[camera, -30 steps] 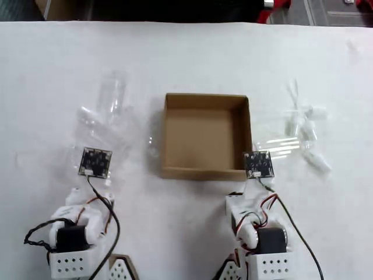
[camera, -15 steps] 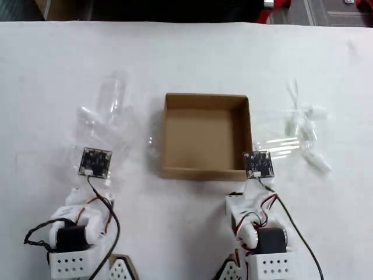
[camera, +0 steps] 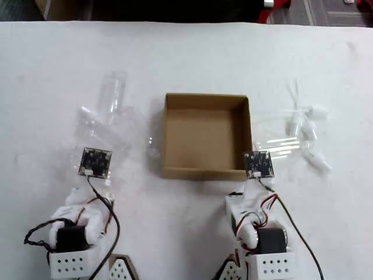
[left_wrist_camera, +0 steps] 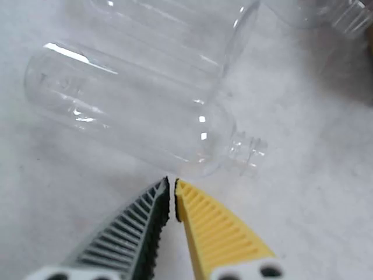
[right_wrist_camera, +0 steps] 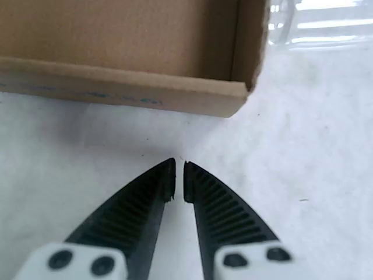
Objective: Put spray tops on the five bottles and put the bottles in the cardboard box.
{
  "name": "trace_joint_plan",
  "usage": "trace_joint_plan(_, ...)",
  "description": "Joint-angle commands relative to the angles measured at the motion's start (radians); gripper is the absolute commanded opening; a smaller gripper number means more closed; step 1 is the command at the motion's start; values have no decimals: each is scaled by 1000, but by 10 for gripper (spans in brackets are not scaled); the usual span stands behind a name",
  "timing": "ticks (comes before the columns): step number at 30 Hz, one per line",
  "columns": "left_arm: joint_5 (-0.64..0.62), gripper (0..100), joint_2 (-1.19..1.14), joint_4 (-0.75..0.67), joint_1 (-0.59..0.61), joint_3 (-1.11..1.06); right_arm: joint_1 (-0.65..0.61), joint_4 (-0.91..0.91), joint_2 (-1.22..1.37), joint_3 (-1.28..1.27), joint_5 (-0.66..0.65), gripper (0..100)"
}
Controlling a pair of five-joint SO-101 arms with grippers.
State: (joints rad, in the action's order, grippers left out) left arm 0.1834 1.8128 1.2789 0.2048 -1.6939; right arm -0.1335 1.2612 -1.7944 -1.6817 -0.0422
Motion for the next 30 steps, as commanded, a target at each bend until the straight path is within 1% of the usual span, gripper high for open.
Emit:
trace_joint_plan(1, -11, 24, 8, 8, -10, 2, -1, 5, -5, -9, 9, 15)
trace_joint_plan(23, -11, 27, 8, 8, -10, 2, -1, -10, -7, -9, 11, 15)
trace_joint_plan(30, -6, 25, 8, 5, -8, 2, 5, -308, -7, -9, 9, 15)
